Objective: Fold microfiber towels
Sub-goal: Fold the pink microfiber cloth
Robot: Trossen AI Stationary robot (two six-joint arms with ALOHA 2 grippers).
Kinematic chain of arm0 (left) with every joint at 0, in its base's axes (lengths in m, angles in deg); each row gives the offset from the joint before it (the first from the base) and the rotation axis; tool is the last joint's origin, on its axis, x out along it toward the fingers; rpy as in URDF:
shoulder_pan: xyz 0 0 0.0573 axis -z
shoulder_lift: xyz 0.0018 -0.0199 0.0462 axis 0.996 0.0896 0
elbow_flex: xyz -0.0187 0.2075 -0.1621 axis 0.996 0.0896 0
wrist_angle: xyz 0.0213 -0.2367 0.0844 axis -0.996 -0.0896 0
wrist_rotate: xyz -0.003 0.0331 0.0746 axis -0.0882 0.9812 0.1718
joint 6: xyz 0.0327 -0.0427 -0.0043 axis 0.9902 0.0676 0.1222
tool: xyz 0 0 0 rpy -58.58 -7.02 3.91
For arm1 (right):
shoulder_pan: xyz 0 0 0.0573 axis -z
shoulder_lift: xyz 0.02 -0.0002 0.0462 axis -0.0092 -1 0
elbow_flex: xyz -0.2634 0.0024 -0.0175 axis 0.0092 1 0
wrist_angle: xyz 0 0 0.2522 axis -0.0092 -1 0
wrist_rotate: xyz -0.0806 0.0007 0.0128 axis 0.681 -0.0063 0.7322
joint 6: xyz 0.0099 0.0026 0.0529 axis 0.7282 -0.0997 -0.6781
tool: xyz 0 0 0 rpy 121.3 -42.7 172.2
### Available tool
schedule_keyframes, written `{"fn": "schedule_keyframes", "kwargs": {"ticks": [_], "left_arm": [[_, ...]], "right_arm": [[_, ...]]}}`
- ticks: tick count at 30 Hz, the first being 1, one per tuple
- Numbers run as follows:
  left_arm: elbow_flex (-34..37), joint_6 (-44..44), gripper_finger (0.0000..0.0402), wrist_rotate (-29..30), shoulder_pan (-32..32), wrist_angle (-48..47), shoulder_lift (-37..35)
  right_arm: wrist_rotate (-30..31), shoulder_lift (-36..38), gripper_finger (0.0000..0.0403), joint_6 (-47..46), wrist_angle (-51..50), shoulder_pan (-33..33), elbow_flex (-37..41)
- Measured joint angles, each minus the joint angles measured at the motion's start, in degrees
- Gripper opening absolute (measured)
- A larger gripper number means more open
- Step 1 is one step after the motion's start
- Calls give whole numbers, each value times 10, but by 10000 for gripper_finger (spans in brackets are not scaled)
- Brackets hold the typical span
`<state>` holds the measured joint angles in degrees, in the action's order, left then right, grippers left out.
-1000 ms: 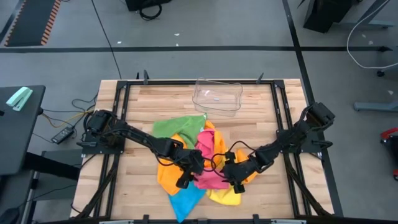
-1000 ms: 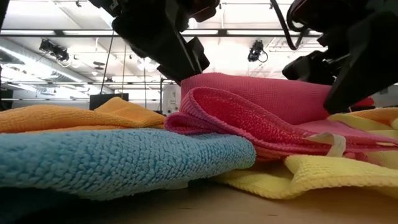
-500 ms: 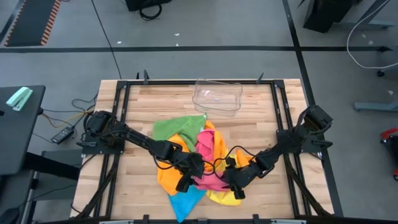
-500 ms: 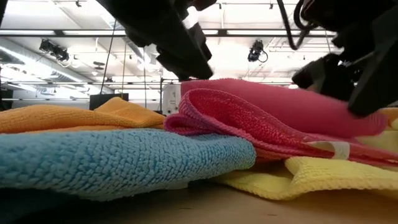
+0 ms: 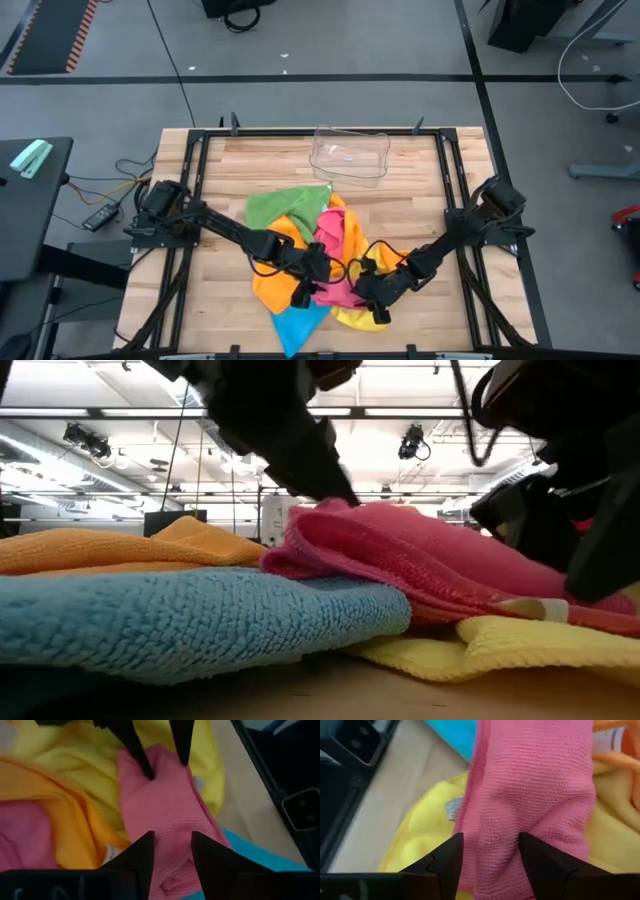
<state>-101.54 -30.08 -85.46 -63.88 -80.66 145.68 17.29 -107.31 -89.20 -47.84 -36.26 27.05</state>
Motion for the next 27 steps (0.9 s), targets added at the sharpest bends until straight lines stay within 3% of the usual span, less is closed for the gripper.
{"fn": "schedule_keyframes", "kwargs": {"ticks": [21, 27], "left_arm": [[-1, -33, 115, 0, 36, -29, -7], [-1, -78, 106, -1, 42, -66, -8]], "right_arm": [[13, 6, 202, 9, -11, 1, 0], [13, 6, 202, 9, -11, 1, 0]]}}
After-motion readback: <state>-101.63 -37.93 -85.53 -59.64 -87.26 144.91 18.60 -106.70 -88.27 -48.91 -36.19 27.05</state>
